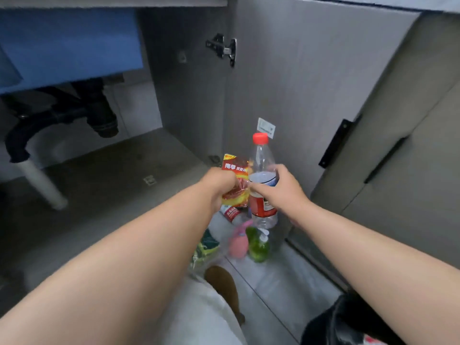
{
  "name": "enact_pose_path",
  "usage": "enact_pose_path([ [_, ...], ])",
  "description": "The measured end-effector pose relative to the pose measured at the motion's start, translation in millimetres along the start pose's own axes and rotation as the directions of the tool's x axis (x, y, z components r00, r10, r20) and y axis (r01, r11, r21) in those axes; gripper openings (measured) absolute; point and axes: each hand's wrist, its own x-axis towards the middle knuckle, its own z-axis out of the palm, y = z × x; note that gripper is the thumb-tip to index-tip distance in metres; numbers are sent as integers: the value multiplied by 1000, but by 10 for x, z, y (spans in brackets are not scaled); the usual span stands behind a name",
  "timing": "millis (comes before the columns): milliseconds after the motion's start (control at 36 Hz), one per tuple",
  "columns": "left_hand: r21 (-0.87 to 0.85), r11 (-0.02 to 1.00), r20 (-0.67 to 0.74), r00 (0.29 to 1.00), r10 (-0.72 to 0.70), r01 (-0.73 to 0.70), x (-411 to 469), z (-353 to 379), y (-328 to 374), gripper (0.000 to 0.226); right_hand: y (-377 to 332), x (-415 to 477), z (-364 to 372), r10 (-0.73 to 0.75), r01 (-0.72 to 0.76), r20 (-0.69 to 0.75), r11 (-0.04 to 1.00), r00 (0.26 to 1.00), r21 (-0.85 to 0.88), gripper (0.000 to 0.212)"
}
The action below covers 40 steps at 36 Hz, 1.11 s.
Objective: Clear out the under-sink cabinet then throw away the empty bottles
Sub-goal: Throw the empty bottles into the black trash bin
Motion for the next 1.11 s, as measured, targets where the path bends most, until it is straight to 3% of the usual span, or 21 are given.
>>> enact_pose_path([
  [194,67,998,264,964,-38,21,-532,726,-438,24,769,-922,-987,143,-143,53,990,988,-8,53],
  [361,229,960,483,875,33,-162,-802,1085,-582,24,1501,-1749,-1524,317,-314,-18,945,948,97,55],
  [583,355,893,559,828,34,-276,-874,1267,-707,29,2026,-2327,-1677,485,-428,-214,865,848,263,54],
  [722,366,881,562,826,48,-300,-894,1351,-688,29,2300,-2385,-1471,698,-551,-144,659,701,511,44],
  [833,296,916,601,798,41,-270,-943,1394,-714,30,2422,-2427,-1286,817,-636,30,425,576,644,26],
  [889,277,922,620,784,43,-270,-970,1408,-730,29,2415,-2463,-1244,873,-761,138,318,467,565,26],
  [944,286,915,638,769,40,-286,-984,1417,-735,29,2382,-2474,-1266,905,-877,195,282,378,389,39],
  [972,299,907,647,762,37,-297,-988,1421,-733,29,2342,-2462,-1293,908,-901,194,300,370,314,40],
  [1028,328,888,662,749,28,-323,-989,1420,-725,29,2223,-2398,-1362,883,-888,176,389,435,245,37],
  [1111,364,863,671,741,17,-350,-977,1423,-707,32,1989,-2236,-1462,736,-725,117,603,666,334,34],
])
